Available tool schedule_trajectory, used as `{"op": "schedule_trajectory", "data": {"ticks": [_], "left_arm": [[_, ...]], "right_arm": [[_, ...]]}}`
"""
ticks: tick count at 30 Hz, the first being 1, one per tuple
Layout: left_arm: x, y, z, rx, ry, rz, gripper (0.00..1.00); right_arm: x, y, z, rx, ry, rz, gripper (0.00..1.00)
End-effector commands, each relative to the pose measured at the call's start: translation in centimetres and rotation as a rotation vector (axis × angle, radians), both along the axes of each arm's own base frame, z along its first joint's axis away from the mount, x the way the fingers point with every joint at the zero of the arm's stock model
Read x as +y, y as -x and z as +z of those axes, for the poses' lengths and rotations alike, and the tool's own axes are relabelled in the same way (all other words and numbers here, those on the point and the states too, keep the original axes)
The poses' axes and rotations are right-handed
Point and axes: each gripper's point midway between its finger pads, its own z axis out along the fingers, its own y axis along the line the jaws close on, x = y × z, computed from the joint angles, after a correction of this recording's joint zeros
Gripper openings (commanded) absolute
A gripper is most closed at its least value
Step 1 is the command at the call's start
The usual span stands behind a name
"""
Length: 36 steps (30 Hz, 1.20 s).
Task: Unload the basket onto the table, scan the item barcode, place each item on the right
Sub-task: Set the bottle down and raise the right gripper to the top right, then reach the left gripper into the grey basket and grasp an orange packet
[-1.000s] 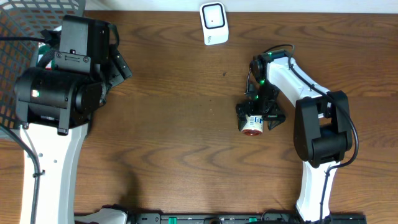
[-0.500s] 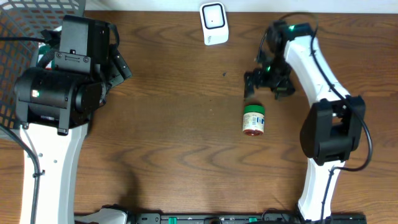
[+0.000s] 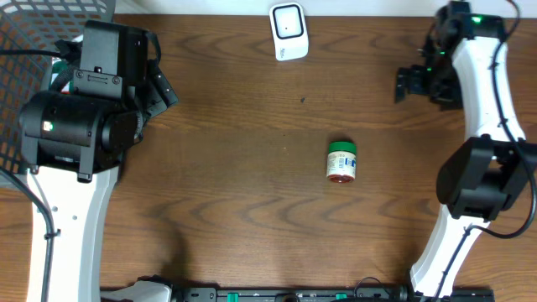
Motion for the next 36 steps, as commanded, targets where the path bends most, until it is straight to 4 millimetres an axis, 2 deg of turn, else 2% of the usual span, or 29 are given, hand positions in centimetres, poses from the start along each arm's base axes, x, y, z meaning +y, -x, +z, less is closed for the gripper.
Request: {"op": "schedule_trajectory", "data": {"ticks": [1,5,9,11,12,13,16,19,23,24,29,32,36], "left_arm": [[0.5,0.2,0.7,-0.021,-0.005,0.021,0.96],[0.3,-0.7,1.3,-0.068,0.004,0.022,0.95],[0.1,-1.7,2.0,-0.12,0.015,0.022,0.95],[0.1,-1.7,1.9,-0.114,0.017,0.021,0.95],[-0.7,-1.5,1.4,-0.092,0.05,-0.008,0.94],[-1.3,-1.3,1.0,-0.071,0.078,-0.036,0.99],[-1.0,-1.6,1.2,-0.083,0.07,-0.024,0.99],[1.5,-1.3,1.9,-0.094,0.029,0.046,0.94],[5.6,-1.2,3.0,-0.115,0.027,0.147,0.93],[7.8,-1.5,3.4,-0.137,0.032,0.195,0.93],[14.1,-3.3,4.2,-0.213,-0.012,0.321,0.93],[17.3,-4.5,3.4,-0.218,-0.024,0.385,0.93],[19.9,-7.1,0.8,-0.148,-0.082,0.354,0.93]], "right_arm": [[-2.0,0.0,0.2,-0.004,0.041,-0.026,0.99],[-3.0,0.2,0.2,-0.003,0.041,-0.049,0.99],[-3.1,0.2,0.2,-0.003,0.041,-0.051,0.99],[-3.1,0.2,0.2,-0.004,0.041,-0.05,0.99],[-3.0,0.2,0.2,-0.004,0.041,-0.05,0.99],[-2.9,0.2,0.2,-0.004,0.041,-0.048,0.99],[-2.9,0.2,0.2,-0.003,0.041,-0.046,0.99],[-2.9,0.2,0.2,-0.003,0.041,-0.046,0.99],[-2.9,0.2,0.2,-0.003,0.041,-0.046,0.99],[-2.9,0.2,0.2,-0.003,0.041,-0.046,0.99],[-2.9,0.2,0.2,-0.003,0.041,-0.046,0.99],[-2.8,0.2,0.2,-0.003,0.041,-0.045,0.99],[-2.8,0.2,0.2,-0.003,0.041,-0.045,0.99]]}}
